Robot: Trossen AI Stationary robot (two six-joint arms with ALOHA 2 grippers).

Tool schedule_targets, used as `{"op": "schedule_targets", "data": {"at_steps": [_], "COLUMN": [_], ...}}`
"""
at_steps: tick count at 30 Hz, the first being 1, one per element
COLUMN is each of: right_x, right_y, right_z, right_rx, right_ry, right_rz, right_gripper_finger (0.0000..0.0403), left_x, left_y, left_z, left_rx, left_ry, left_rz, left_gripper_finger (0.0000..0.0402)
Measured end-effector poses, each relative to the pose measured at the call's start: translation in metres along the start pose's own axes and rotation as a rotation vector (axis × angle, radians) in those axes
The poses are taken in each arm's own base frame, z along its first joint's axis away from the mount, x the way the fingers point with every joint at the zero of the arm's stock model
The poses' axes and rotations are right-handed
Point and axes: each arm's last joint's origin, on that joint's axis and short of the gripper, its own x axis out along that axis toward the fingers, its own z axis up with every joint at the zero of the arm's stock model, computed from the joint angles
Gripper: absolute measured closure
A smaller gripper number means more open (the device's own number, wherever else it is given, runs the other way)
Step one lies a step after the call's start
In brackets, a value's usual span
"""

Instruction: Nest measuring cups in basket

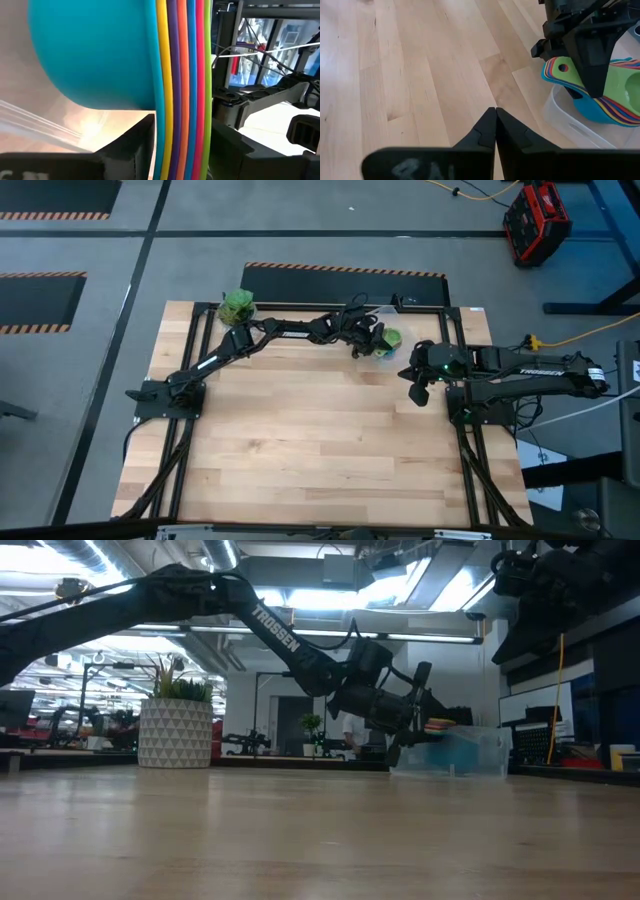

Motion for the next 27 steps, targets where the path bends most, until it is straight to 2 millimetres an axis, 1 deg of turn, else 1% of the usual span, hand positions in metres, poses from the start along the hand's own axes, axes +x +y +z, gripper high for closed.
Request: {"op": "schedule_targets", "data": {"at_steps": [7, 14, 27], "right_x": [0.0, 0.0, 0.0001], "right_y": [0.0, -0.0001, -0.0003], "right_z": [-0.0001, -0.0006, -0.0009], "right_rx": [0.0, 0.0, 0.0], "right_ry": [0.001, 0.006, 0.009], "right_rz": [0.0, -0.001, -0.002], "right_gripper_finger": [0.0391, 0.0391, 0.0391], "left_x": [0.0, -0.0033, -0.0027], "left_y": [-0.0007, -0.0038, -0.0039], "left_z": [-0.0001, 0.0004, -0.0005], "left_rx": [0.034, 0.025, 0.028], "left_ry": [-0.023, -0.034, -0.047], "left_rz": [0.01, 0.037, 0.044], "left_gripper_finger": [0.0252, 0.0252, 0.0252]}}
